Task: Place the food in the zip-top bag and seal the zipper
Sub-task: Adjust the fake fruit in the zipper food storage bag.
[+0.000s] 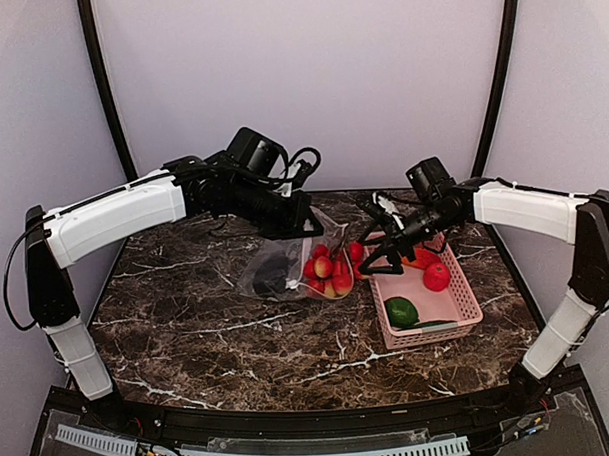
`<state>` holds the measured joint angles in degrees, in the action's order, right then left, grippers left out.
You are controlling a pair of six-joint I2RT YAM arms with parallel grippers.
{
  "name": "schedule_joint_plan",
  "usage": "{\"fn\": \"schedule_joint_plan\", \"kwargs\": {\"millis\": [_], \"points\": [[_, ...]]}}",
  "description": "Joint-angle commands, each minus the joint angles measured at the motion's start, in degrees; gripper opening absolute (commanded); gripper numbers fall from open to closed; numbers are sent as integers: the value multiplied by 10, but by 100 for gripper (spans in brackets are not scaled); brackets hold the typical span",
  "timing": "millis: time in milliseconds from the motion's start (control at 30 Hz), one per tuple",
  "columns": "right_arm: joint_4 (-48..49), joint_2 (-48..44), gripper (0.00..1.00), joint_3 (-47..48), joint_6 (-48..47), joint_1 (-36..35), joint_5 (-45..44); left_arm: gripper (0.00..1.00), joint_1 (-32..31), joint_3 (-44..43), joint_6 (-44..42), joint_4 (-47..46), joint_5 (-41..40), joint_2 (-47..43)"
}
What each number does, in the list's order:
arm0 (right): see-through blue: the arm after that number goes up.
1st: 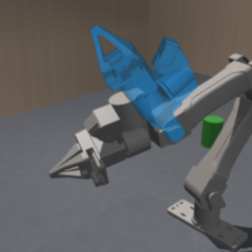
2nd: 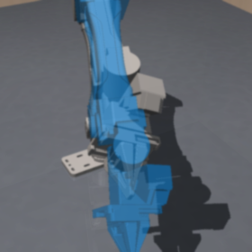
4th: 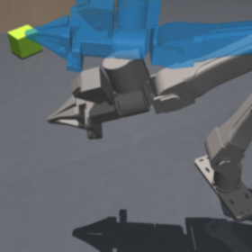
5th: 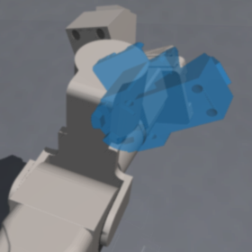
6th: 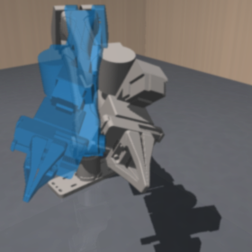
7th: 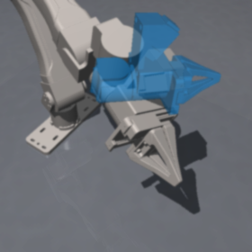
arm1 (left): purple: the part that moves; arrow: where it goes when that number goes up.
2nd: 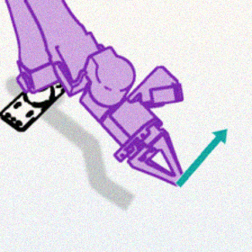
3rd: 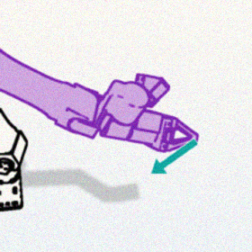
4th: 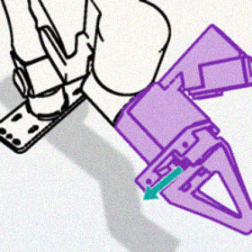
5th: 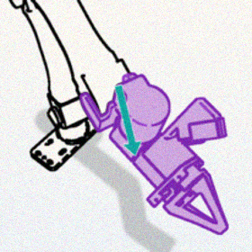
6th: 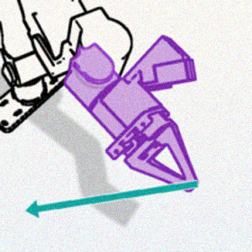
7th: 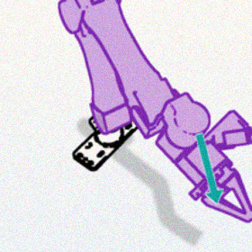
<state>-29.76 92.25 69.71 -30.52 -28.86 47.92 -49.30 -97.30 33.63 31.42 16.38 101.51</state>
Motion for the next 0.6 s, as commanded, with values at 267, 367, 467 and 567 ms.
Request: {"fn": "schedule_joint_plan", "kwargs": {"millis": [267,367,467,567], "points": [[-86,72,94,73,-103,-30,195,1,0,-9,-30,0,28,-27],[-144,74,88,102,-127,-39,225,1,0,-2,-32,1,18,-26],[-188,78,77,120,-136,-49,225,1,0,9,-29,-6,17,-26],[-211,86,64,132,-121,-57,222,1,0,15,-25,-14,15,-28]]}}
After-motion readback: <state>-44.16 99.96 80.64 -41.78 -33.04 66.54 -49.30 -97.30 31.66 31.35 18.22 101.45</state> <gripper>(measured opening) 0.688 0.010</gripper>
